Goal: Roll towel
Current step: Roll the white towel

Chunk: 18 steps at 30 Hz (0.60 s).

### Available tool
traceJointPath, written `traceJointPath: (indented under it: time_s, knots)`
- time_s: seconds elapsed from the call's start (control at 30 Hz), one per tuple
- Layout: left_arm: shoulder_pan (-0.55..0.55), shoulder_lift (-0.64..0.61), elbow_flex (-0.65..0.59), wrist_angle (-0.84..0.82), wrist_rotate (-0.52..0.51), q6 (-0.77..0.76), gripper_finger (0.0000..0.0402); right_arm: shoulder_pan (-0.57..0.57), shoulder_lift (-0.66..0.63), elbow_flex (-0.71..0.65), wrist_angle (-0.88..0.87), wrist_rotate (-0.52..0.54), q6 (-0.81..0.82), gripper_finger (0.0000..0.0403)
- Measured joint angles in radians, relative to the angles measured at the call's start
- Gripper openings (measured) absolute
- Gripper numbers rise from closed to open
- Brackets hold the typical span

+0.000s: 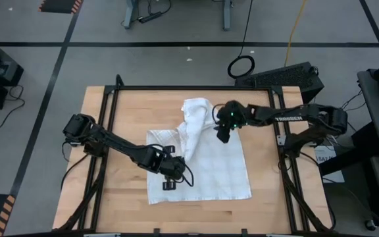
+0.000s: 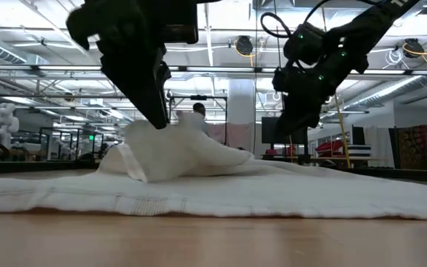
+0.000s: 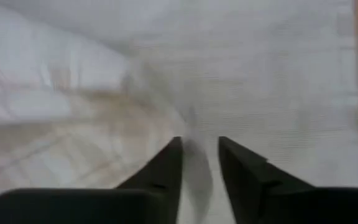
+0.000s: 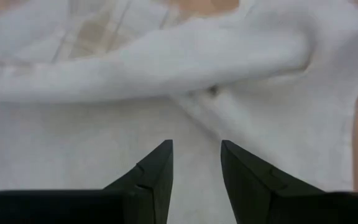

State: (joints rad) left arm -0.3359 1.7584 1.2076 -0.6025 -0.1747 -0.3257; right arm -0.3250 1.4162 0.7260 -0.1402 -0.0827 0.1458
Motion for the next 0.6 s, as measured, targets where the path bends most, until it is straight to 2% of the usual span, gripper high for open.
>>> traceJointPath:
  time_s: [0.17, 0.23, 0.27, 0.33, 0.43, 0.47, 0.5, 0.53, 0.6]
  knots:
    - [-0.007, -0.040, 0.000, -0.031, 0.038, -0.003, 0.0223, 0.090, 0.000, -0.037, -0.005, 0.065, 0.041, 0.0125]
    - [-0.007, -0.078, 0.006, -0.051, 0.007, 0.014, 0.0257, 0.127, 0.000, -0.057, 0.000, 0.082, 0.074, 0.0125]
    - [-0.008, -0.101, 0.006, -0.063, -0.051, 0.017, 0.0269, 0.146, 0.000, -0.067, 0.005, 0.089, 0.091, 0.0125]
    - [-0.008, -0.144, 0.007, -0.076, -0.239, 0.034, 0.0285, 0.187, 0.000, -0.091, 0.028, 0.115, 0.130, 0.0125]
    - [0.018, -0.189, -0.004, -0.080, -0.634, 0.123, 0.0291, 0.255, 0.000, -0.135, 0.088, 0.186, 0.190, 0.0125]
    - [0.045, -0.191, -0.007, -0.073, -0.733, 0.171, 0.0292, 0.278, 0.000, -0.150, 0.122, 0.212, 0.208, 0.0125]
    - [0.084, -0.189, -0.007, -0.048, -0.782, 0.211, 0.0292, 0.300, 0.000, -0.162, 0.152, 0.236, 0.223, 0.0125]
    - [0.136, -0.186, -0.008, -0.022, -0.783, 0.244, 0.0292, 0.322, 0.000, -0.174, 0.181, 0.260, 0.236, 0.0125]
    - [0.253, -0.181, -0.012, 0.050, -0.691, 0.288, 0.0292, 0.362, 0.000, -0.192, 0.235, 0.295, 0.269, 0.0125]
